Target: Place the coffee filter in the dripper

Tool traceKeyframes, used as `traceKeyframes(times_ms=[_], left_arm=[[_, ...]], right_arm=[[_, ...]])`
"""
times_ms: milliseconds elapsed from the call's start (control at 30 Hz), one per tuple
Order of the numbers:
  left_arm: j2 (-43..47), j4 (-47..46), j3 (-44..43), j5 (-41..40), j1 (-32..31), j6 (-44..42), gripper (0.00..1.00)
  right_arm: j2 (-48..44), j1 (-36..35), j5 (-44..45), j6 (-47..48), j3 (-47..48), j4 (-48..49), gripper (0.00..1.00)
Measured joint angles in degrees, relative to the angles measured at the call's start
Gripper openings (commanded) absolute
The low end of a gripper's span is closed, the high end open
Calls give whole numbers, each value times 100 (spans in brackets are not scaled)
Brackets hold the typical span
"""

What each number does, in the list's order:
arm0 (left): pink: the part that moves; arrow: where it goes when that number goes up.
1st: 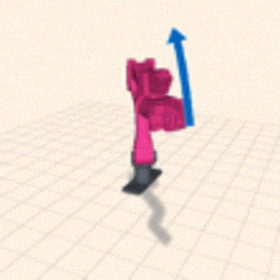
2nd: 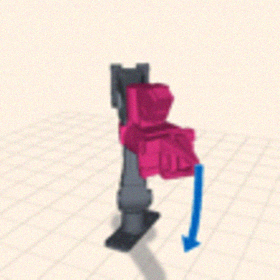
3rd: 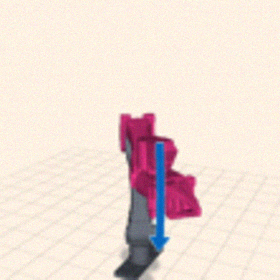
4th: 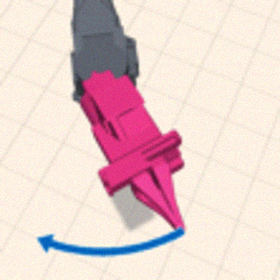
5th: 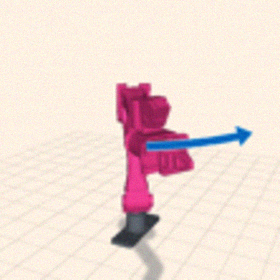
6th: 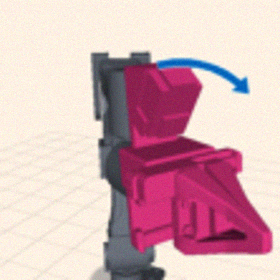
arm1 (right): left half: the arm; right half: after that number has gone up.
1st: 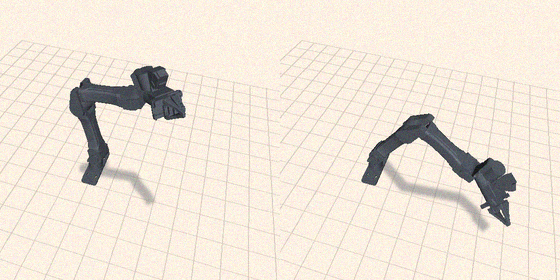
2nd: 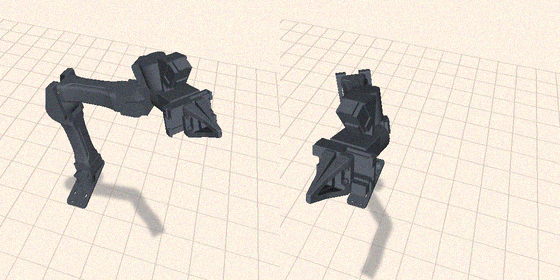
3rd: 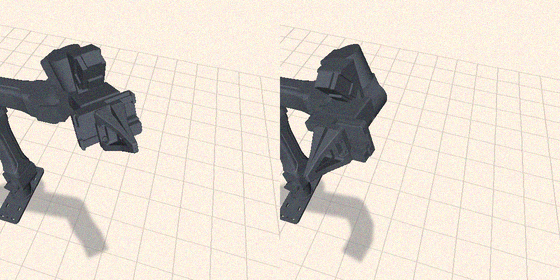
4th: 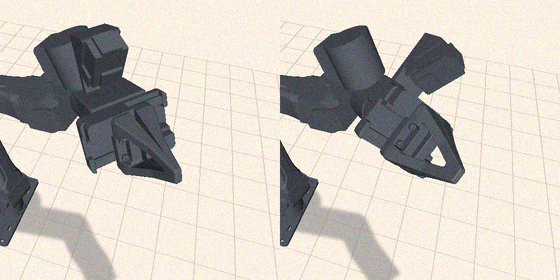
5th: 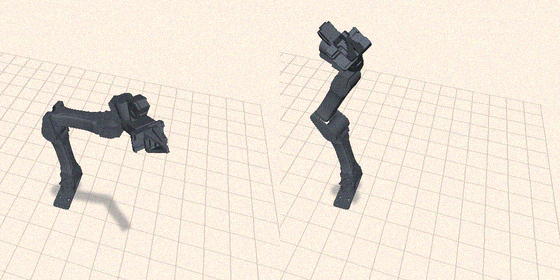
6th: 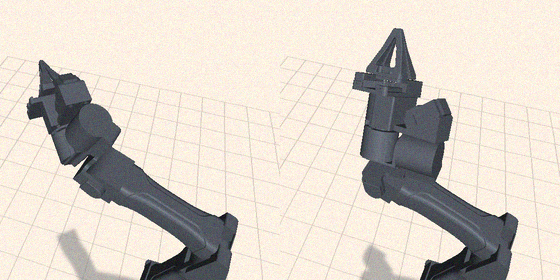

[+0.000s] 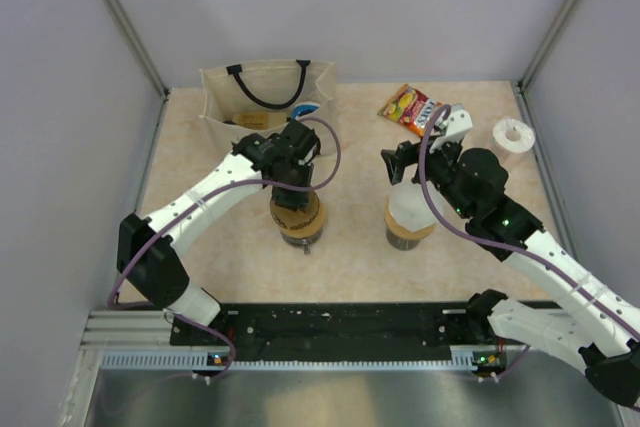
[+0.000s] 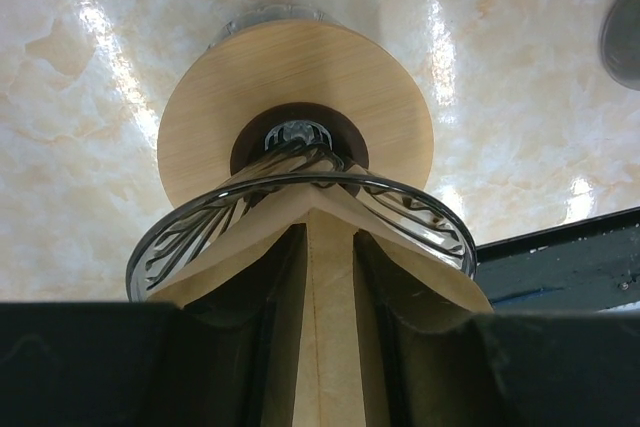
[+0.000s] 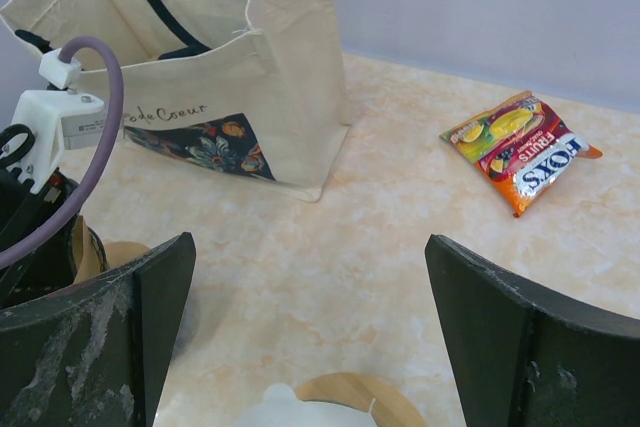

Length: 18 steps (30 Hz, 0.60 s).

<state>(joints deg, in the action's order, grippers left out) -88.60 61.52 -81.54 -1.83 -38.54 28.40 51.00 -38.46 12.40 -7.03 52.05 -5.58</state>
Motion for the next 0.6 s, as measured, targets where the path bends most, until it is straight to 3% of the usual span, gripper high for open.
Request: traceKeyframes(times_ms=[600], left_arm=[[619, 306, -494, -90, -46, -2, 33]], right_arm=[[0, 0, -2, 0, 0, 0, 98]])
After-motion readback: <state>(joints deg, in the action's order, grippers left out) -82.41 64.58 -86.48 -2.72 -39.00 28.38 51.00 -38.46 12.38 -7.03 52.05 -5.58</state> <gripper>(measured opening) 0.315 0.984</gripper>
